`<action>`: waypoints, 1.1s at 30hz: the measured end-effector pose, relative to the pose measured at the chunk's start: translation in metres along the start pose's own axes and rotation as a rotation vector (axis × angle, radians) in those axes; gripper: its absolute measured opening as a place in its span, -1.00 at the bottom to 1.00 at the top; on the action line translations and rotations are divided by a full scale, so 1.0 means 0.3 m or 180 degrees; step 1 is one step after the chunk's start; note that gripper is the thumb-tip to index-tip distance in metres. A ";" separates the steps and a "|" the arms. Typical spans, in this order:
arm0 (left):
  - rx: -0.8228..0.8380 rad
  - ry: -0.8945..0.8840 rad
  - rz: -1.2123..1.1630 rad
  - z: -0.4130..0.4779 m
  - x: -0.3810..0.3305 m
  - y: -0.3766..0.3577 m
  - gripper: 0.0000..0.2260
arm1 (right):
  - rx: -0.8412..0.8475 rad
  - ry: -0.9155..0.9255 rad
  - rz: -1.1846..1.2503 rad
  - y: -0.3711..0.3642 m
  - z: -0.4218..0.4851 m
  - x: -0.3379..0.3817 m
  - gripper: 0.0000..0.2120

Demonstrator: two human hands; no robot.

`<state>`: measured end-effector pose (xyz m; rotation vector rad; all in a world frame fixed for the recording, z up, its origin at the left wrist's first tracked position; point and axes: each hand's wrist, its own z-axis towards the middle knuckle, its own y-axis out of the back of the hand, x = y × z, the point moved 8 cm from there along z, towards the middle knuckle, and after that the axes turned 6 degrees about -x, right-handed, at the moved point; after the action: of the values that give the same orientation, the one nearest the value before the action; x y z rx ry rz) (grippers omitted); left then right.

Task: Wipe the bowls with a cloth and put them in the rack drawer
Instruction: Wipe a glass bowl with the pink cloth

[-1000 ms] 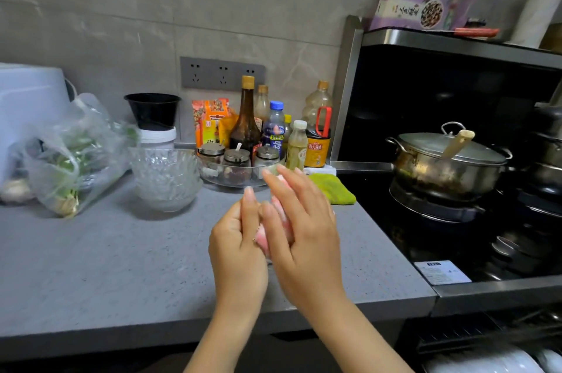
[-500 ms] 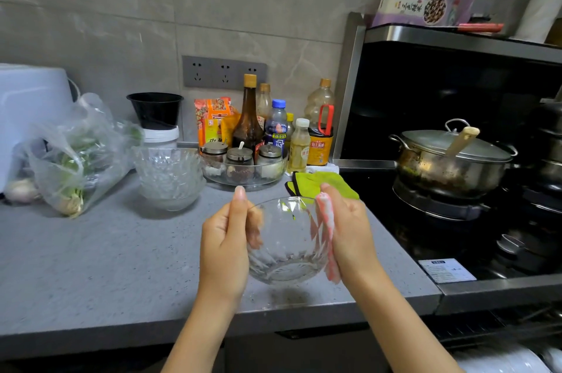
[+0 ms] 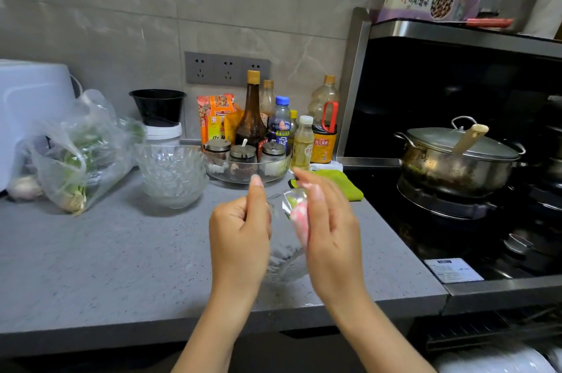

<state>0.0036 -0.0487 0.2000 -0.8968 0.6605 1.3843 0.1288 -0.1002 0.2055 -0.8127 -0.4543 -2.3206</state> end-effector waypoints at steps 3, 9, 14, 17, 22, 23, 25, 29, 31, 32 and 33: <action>-0.0112 0.0202 -0.0024 -0.014 0.027 -0.009 -0.44 | -0.0035 0.0707 -0.0698 -0.033 -0.046 0.047 -0.59; -0.0279 0.0363 -0.0186 -0.019 0.029 0.001 -0.46 | 0.0230 -0.0102 0.0164 -0.016 0.038 -0.029 -0.67; -0.0356 0.0152 -0.0211 -0.009 -0.002 0.006 -0.47 | 0.0149 -0.0070 0.0049 -0.033 0.005 0.007 -0.63; -0.0147 -0.0029 0.0083 -0.014 -0.002 -0.012 -0.44 | 0.0135 0.0897 -0.0863 -0.061 -0.007 0.081 -0.58; -0.0041 0.0112 -0.0084 -0.013 0.000 0.016 -0.45 | 0.0338 -0.0268 0.0307 -0.049 0.059 -0.012 -0.64; -0.0066 0.0210 -0.0213 -0.011 -0.003 0.026 -0.46 | 0.0397 -0.0652 0.0579 -0.050 0.065 -0.038 -0.60; -0.0092 0.0365 -0.0378 -0.004 0.001 0.041 -0.49 | 0.0491 -0.1277 0.1099 -0.053 0.060 -0.080 -0.46; -0.0005 0.0632 -0.0594 -0.004 0.047 0.040 -0.44 | 0.0375 -0.1588 0.1205 -0.025 0.046 -0.112 -0.46; 0.0056 0.0625 -0.0609 -0.003 0.061 0.039 -0.45 | 0.0312 -0.1667 0.1143 -0.014 0.038 -0.123 -0.52; 0.0093 0.0566 -0.0551 0.001 0.064 0.040 -0.47 | 0.0341 -0.1671 0.1083 -0.010 0.038 -0.120 -0.51; 0.0141 0.0503 -0.0462 0.006 0.065 0.041 -0.49 | 0.0379 -0.1644 0.0973 -0.004 0.040 -0.117 -0.47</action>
<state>-0.0068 -0.0370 0.1827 -1.0060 0.7283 1.1740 0.1546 -0.0774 0.1915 -1.3252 -0.6297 -1.7749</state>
